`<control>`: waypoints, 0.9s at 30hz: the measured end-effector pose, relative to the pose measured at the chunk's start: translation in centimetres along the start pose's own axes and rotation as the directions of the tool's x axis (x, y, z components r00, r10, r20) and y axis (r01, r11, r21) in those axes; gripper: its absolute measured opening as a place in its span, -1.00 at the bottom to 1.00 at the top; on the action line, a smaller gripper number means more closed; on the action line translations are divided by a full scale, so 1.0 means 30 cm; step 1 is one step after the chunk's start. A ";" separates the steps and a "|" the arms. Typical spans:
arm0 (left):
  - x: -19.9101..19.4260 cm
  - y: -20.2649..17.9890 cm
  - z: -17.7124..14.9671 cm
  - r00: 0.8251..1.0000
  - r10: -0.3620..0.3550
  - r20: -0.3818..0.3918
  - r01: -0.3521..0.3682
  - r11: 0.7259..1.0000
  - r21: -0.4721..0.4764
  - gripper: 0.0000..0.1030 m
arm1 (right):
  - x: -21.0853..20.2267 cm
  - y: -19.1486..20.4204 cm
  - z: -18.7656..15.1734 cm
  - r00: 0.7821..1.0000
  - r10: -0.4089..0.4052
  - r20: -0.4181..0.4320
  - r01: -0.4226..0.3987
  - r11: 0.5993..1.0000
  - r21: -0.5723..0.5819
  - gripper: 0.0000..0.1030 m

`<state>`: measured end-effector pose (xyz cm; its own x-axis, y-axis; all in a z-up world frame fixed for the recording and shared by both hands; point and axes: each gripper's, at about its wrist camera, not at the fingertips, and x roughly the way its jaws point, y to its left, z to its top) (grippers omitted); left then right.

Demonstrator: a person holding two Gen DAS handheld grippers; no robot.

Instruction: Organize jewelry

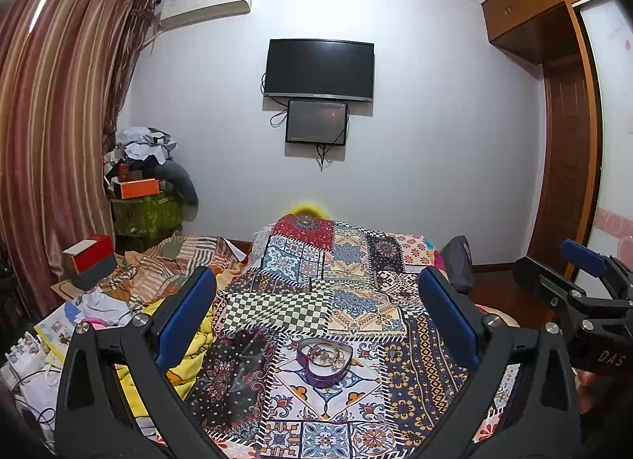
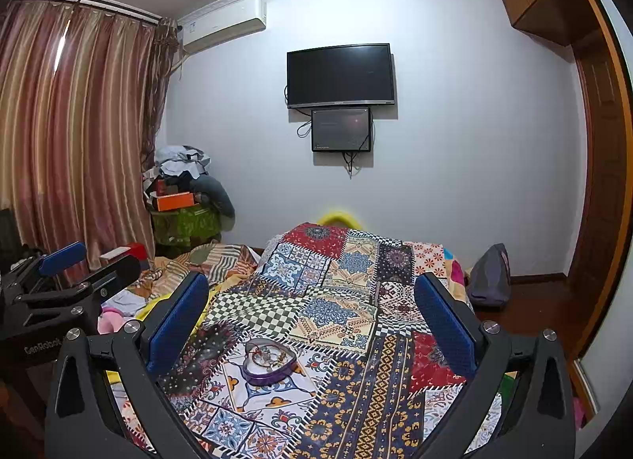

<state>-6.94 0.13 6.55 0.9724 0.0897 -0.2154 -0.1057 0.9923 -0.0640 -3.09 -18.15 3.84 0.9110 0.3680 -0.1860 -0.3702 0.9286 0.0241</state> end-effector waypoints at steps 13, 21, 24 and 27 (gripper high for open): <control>0.004 0.018 0.000 1.000 -0.008 0.000 0.008 1.000 -0.022 0.99 | 0.002 -0.013 0.000 1.000 -0.001 -0.007 0.001 1.000 0.007 1.00; 0.012 0.017 -0.005 1.000 -0.017 -0.010 0.017 1.000 -0.020 0.99 | 0.006 -0.015 0.001 1.000 -0.003 -0.011 0.003 1.000 0.010 1.00; 0.014 0.014 -0.009 1.000 -0.021 -0.016 0.021 1.000 -0.014 0.99 | 0.006 -0.016 -0.002 1.000 -0.005 -0.013 0.005 1.000 0.012 1.00; 0.016 0.010 -0.013 0.999 -0.028 -0.018 0.028 1.000 -0.009 0.99 | 0.005 -0.015 -0.002 1.000 -0.006 -0.014 0.006 1.000 0.012 1.00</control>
<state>-6.57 0.44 6.06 0.9710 0.0599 -0.2315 -0.0802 0.9936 -0.0791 -2.79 -18.52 3.76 0.9106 0.3616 -0.2000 -0.3623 0.9314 0.0342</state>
